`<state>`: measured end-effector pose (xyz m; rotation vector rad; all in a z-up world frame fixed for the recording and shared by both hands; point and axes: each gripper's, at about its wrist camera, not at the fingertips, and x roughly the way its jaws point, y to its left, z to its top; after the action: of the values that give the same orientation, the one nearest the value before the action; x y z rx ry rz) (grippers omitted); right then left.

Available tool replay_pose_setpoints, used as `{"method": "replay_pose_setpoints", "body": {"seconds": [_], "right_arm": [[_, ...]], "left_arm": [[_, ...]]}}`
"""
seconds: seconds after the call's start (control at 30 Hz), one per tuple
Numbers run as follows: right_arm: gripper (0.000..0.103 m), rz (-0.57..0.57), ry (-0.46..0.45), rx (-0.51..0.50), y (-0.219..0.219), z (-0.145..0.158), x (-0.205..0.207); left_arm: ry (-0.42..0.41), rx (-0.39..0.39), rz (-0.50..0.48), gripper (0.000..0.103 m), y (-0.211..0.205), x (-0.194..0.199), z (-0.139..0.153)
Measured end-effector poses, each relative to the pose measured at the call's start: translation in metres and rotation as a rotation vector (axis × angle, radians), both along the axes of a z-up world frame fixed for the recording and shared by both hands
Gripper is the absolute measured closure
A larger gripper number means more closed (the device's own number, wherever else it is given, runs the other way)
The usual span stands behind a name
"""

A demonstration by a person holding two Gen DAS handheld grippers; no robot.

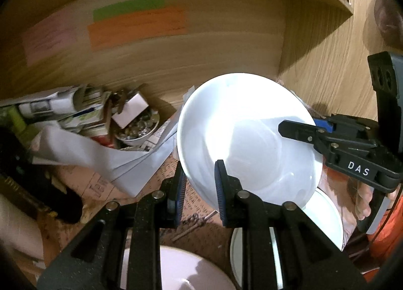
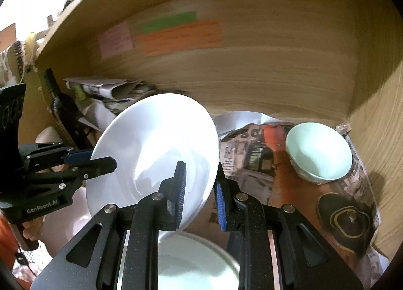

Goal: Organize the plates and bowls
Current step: 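Carry the white spotted bowl over the plate stack and lower it on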

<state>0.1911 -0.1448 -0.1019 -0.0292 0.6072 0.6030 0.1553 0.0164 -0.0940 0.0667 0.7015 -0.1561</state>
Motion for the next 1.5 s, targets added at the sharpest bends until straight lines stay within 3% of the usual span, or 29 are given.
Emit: {"method": "replay_pose_setpoints", "body": {"seconds": [0.33,0.87,1.5], "right_arm": [[0.084,0.048,-0.033,-0.004,0.025,0.003,-0.039],[0.083,0.132,-0.008,0.023,0.067,-0.009,-0.080],[0.083,0.225,0.086,-0.028,0.106,-0.043,-0.101]], "left_arm": [[-0.050,-0.009,0.059,0.081,0.027,-0.042,0.007],[-0.069,-0.032,0.157,0.081,0.069,-0.108,0.002],[0.009,-0.068,0.242,0.081,0.103,-0.143,-0.026]]}}
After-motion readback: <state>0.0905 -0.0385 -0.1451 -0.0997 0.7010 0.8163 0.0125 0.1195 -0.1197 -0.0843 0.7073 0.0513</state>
